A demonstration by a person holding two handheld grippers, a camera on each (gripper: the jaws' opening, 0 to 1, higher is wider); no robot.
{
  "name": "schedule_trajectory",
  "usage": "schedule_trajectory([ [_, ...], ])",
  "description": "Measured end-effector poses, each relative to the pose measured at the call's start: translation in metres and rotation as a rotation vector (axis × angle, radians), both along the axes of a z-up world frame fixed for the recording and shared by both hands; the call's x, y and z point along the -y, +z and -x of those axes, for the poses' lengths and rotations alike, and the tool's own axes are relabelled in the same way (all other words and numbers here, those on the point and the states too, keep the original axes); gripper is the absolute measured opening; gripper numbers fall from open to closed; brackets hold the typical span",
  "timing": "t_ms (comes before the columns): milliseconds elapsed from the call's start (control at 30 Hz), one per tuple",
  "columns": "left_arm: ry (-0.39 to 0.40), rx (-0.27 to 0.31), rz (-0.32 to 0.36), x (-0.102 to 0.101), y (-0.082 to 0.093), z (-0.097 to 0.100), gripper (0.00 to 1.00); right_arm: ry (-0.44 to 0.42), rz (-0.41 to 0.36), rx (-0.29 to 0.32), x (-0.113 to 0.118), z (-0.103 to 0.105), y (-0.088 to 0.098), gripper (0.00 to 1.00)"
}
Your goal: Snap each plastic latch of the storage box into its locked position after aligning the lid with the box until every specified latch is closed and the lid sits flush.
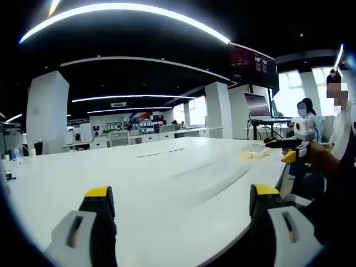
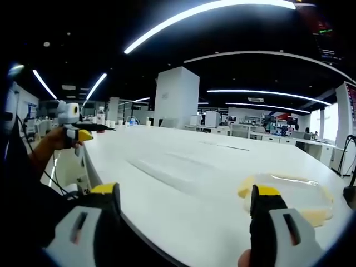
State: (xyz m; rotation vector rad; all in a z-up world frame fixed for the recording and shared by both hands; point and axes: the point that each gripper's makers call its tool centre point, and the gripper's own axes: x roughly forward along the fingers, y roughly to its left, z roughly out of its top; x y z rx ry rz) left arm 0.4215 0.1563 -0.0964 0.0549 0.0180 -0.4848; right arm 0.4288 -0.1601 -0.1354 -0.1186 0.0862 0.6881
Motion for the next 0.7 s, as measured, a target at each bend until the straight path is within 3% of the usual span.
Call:
schedule_trajectory([
  [367, -0.011, -0.005, -0.001, 0.0035, -0.0002, 0.0000, 1.00, 0.008, -0.005, -0.037, -0.0051, -0.0002, -0.0044, 1.00],
  [700, -0.019, -0.003, 0.008, 0.0052, 0.0019, 0.0003, 1.00, 0.002, -0.007, -0.019, -0.0017, -0.0005, 0.0009, 1.00],
])
